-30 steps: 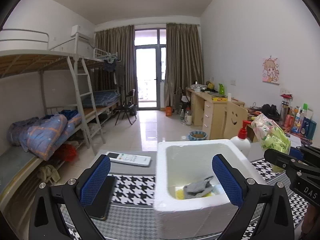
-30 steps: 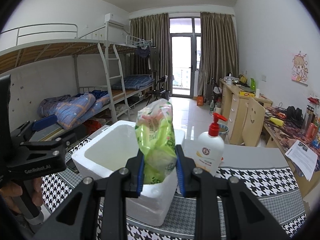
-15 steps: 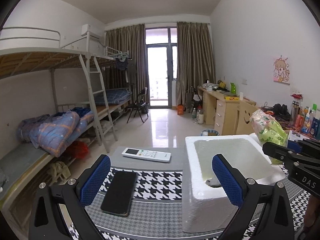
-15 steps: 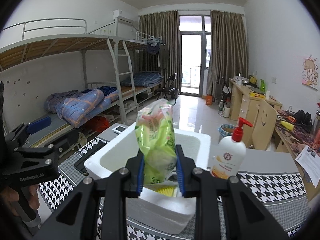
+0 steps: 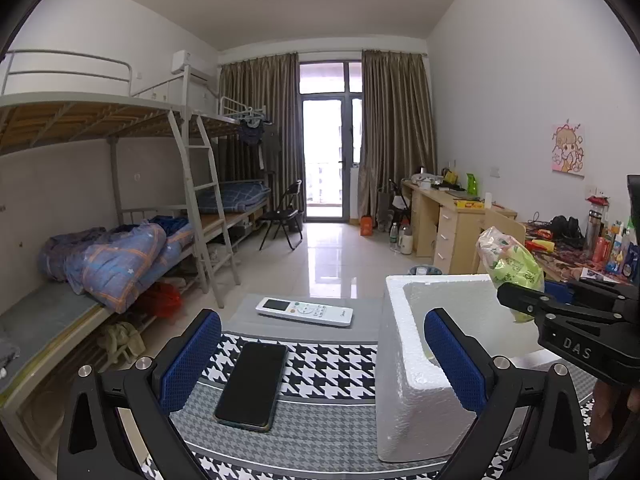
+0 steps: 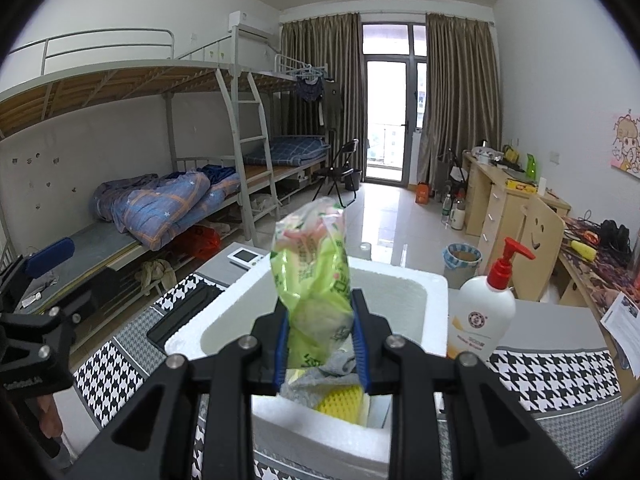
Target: Organize soft objects
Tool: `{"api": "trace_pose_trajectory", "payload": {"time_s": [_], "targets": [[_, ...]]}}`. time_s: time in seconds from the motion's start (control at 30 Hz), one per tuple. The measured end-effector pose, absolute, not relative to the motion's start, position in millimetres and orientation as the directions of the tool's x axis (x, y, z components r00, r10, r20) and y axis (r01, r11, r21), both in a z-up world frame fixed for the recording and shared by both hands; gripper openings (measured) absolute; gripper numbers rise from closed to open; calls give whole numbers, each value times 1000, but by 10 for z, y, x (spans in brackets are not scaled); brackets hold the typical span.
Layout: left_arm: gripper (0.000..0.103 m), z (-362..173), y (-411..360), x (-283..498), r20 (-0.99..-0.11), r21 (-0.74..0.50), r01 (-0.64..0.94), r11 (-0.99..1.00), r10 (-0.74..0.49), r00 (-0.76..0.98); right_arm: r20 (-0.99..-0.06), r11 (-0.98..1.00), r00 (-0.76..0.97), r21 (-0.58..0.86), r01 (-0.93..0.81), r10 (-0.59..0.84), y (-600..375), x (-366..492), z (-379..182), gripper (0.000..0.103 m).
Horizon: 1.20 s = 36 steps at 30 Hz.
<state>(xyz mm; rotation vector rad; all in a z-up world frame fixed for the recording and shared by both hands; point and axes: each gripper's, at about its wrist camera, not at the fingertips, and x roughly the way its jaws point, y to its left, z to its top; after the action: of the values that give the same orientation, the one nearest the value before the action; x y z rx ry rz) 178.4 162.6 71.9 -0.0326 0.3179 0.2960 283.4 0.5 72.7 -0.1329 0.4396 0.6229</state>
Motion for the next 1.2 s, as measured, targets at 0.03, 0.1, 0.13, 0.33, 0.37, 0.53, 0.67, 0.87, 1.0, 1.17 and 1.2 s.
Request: {"api": "trace_pose_trajectory", "payload": {"time_s": [0.03,0.1,0.13,0.33,0.37,0.53,0.67,0.87,1.0,1.17,1.2], "targets": [[102,715,1626,1787,-314,16,-290,957,281,907,-439,808,723,10,-589,533,8,2846,723,31],[102,701,1614,1793,-319,22,-287,958,279,906,-445,810,723,12,-586,529,2,2870,707,31],[102,699,1613,1800,-321,24,-288,957,280,905,-447,811,722,14,-584,528,1,2882,699,31],[102,700,1618,1811,-325,20,-295,955,286,901,-466,816,716,22,-578,520,37,2941,677,32],[102,697,1603,1808,-325,20,-295,955,286,902,-472,817,714,23,-577,517,48,2956,669,33],[102,703,1601,1821,-325,18,-292,956,282,903,-479,820,711,31,-572,515,75,2973,668,65],[102,703,1601,1821,-326,18,-292,956,282,902,-471,818,712,37,-574,521,51,2949,678,74],[102,709,1587,1829,-325,16,-290,957,280,903,-466,820,716,40,-570,520,30,2930,699,76],[102,715,1580,1834,-326,14,-289,957,277,904,-456,820,720,37,-571,523,-11,2883,735,77],[102,725,1522,1784,-325,6,-280,960,267,907,-421,831,747,31,-556,515,-160,2749,790,91],[102,735,1499,1772,-323,5,-277,961,263,909,-415,836,756,23,-548,506,-196,2716,800,97]]}}
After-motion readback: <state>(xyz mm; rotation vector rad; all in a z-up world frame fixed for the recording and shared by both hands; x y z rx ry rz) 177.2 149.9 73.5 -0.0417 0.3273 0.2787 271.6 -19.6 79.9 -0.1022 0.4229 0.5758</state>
